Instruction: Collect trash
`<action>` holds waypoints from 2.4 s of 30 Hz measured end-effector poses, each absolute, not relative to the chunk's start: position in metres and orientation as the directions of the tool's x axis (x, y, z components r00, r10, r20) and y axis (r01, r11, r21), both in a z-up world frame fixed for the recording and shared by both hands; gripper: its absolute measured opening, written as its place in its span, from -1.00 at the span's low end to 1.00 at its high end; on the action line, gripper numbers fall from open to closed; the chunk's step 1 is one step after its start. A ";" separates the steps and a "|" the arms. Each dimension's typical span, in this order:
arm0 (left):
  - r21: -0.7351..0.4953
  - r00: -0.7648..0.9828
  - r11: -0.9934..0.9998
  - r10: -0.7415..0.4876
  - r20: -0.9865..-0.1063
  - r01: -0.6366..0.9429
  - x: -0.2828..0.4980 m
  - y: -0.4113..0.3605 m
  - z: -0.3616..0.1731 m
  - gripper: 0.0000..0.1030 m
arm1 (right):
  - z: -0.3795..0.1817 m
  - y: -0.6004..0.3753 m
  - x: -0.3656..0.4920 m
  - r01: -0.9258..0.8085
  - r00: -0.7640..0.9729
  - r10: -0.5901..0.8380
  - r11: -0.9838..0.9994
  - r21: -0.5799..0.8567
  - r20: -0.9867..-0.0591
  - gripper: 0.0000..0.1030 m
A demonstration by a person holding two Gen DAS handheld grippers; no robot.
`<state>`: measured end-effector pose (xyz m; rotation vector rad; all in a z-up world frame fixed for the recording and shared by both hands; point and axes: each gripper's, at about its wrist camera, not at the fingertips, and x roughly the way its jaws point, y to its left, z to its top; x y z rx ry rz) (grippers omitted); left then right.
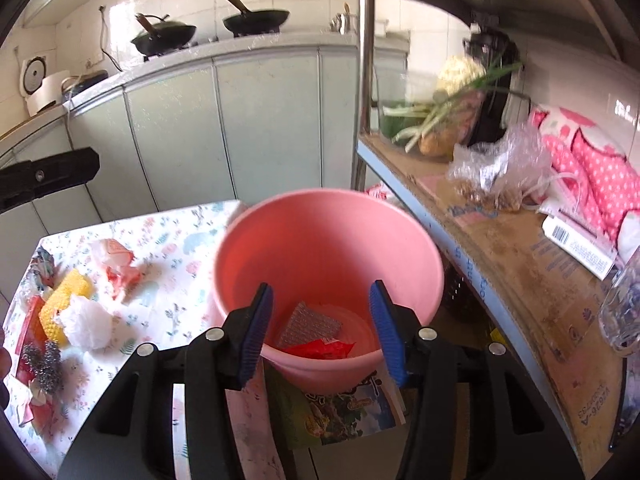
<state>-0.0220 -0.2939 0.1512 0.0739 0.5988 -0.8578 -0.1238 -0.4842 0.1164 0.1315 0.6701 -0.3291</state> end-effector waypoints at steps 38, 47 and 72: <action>-0.081 0.780 0.947 -0.302 -0.547 0.310 -0.047 -0.001 0.116 -0.14 | 0.116 -0.333 -0.109 0.058 0.795 -0.013 0.997 0.055 -0.607 -0.01; -0.090 0.725 0.941 -0.311 -0.615 0.327 -0.036 -0.006 0.078 -0.14 | 0.104 -0.320 -0.099 0.015 0.775 0.017 0.999 0.046 -0.631 -0.01; -0.055 0.676 0.950 -0.258 -0.691 0.307 0.020 0.013 0.028 0.20 | 0.080 -0.309 -0.086 -0.028 0.726 0.064 0.998 0.064 -0.684 -0.01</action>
